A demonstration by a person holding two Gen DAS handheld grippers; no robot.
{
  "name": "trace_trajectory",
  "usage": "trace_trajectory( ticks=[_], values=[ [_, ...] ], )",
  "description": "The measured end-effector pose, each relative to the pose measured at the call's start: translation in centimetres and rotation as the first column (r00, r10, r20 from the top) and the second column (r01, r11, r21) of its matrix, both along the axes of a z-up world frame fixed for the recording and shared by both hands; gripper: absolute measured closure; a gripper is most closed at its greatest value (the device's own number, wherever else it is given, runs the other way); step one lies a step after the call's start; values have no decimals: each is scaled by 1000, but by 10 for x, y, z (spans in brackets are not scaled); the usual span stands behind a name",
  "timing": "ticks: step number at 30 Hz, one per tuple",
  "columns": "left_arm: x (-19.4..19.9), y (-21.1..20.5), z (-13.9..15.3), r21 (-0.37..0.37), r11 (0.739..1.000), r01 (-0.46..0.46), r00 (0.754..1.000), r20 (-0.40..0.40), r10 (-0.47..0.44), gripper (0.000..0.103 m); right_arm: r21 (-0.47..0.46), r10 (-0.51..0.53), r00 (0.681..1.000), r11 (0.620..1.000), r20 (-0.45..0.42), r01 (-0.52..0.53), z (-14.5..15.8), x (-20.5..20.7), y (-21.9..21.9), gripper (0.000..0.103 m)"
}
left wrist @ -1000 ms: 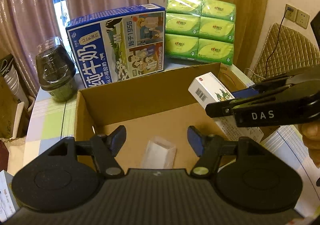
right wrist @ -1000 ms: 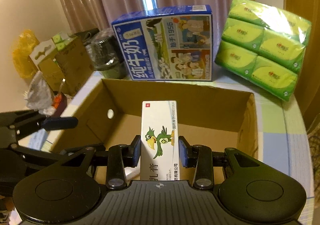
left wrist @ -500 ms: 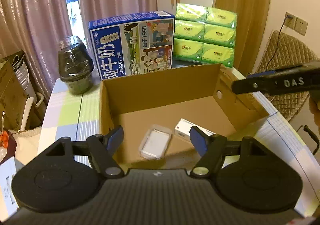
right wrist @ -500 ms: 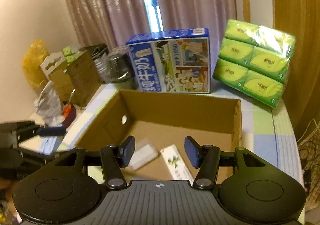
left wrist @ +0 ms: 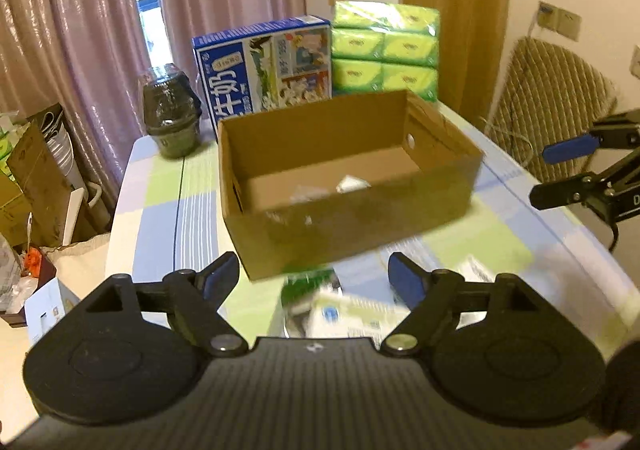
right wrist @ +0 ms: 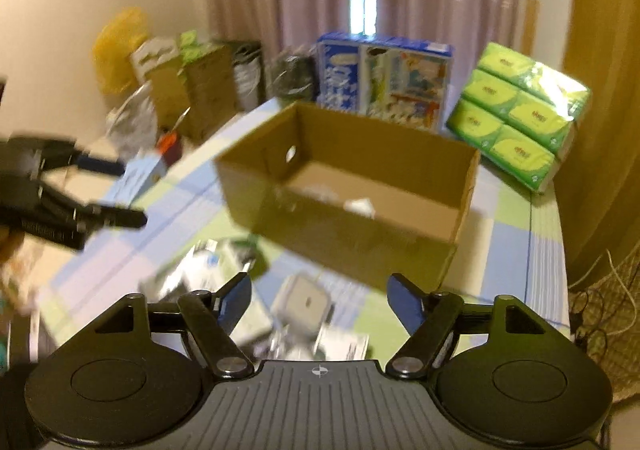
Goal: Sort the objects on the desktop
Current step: 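Bring both tools back to the table, left tool toward the white spoon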
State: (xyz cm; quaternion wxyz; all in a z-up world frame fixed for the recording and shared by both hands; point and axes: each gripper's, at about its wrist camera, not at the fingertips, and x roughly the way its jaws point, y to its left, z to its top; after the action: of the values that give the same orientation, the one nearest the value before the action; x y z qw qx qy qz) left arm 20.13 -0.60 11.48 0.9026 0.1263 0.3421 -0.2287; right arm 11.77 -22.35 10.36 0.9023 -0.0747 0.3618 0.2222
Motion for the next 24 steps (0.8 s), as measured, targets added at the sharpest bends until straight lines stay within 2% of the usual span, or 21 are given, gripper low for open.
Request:
trace_trajectory(
  ticks=[5, 11, 14, 24],
  values=[
    [-36, 0, -17, 41, 997, 68, 998, -12, -67, 22, -118, 145, 989, 983, 13, -142, -25, -36, 4, 23],
    [-67, -8, -50, 84, 975, 204, 978, -60, -199, 18, -253, 315, 949, 917, -19, -310, -58, -60, 10, 19],
    [-76, -12, -65, 104, 959, 265, 963, -86, -257, 18, -289, 352, 935, 892, -38, -348, -70, -63, 10, 18],
    [-79, -21, -106, 104, 897, 429, 897, -166, -410, 18, -333, 435, 897, 837, -76, -434, -98, -55, 11, 18]
  ],
)
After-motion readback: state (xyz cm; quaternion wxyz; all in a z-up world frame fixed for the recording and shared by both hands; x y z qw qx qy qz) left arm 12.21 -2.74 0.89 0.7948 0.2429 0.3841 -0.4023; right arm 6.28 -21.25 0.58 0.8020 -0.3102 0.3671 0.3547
